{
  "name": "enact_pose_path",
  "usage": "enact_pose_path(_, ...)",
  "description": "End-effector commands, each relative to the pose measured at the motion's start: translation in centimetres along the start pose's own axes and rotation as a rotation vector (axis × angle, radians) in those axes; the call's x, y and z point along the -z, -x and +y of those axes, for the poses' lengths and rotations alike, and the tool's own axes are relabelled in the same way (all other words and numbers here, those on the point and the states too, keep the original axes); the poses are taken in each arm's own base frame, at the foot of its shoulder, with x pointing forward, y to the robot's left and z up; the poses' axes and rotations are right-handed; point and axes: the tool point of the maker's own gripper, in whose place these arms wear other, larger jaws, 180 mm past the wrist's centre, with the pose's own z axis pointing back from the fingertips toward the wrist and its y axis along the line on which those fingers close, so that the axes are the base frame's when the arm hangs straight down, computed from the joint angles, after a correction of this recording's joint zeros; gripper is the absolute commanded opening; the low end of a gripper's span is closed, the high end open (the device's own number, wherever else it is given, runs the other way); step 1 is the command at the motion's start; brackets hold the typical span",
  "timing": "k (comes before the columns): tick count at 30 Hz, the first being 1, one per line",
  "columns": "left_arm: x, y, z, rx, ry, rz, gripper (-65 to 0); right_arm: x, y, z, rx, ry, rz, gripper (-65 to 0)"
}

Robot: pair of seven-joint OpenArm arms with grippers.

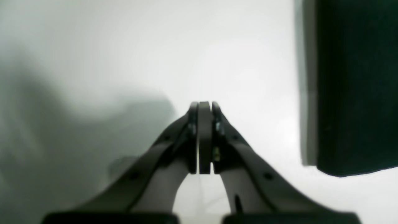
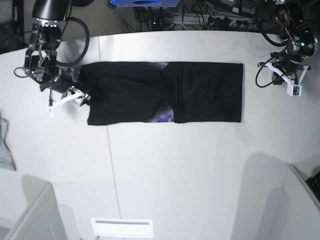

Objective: Fold the T-shirt properly
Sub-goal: 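Release and move the left gripper back to the folded end, regrasp, then lift the strip end with the right gripper and fold it toward the left gripper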

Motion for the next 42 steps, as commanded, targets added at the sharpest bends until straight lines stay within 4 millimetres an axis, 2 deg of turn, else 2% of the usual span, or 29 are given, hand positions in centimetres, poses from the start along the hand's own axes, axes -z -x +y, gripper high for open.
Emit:
enact_pose_path(1,-0.3,-1.2,0.3,0.012,-0.001,-0.041,-65.0,-0.4,-1.6,0.6,-0.014,-0.021,-0.040,-21.3)
enact_pose_path(6,-0.2,-2.3,0.1,0.007,0.005,-0.134,-65.0,0.0,-0.6,0.4,-0.024,-0.031,-0.006,-21.5)
enact_pose_path(8,0.4,-1.6,0.2,0.024,-0.007,-0.101,-65.0,0.1,0.2,0.4,-0.050,-0.044,0.005,-21.8)
enact_pose_path(12,1.6,-0.9,-0.7,0.091,-0.010,-0.051,-65.0,0.5,1.4,0.8,-0.060,-0.057,0.030,-21.8)
enact_pose_path(15,2.2,-1.0,-2.1,0.087,0.017,-0.056,-65.0,1.0,2.5,1.7,-0.091,-0.072,0.063,-21.8)
enact_pose_path(22,3.1,-1.6,-2.8,0.057,0.031,-0.066,-65.0,1.2,2.6,1.7,-0.099,-0.066,0.069,-23.0)
enact_pose_path(24,3.5,-1.5,-2.7,0.044,0.034,-0.061,-65.0,1.2,2.5,0.8,-0.129,-0.020,0.071,-30.8)
enact_pose_path(28,3.9,-1.5,-2.9,0.031,0.041,-0.058,-65.0,1.7,2.5,-0.2,-0.196,0.078,0.070,-53.0)
enact_pose_path(31,4.5,-1.0,-5.2,0.075,0.084,-0.035,-65.0,2.0,2.3,-0.2,-0.217,0.109,0.062,-65.0)
enact_pose_path(35,5.5,0.6,-6.4,0.139,0.093,0.030,-65.0,1.9,1.5,0.0,-0.224,0.114,0.042,-65.0)
enact_pose_path(38,5.8,0.6,-7.6,0.165,0.120,0.037,-65.0,1.6,1.1,0.3,-0.237,0.115,0.029,-65.0)
enact_pose_path(42,6.2,1.1,-9.7,0.209,0.168,0.055,-65.0,0.4,-0.1,1.9,-0.280,0.096,-0.024,-65.0)
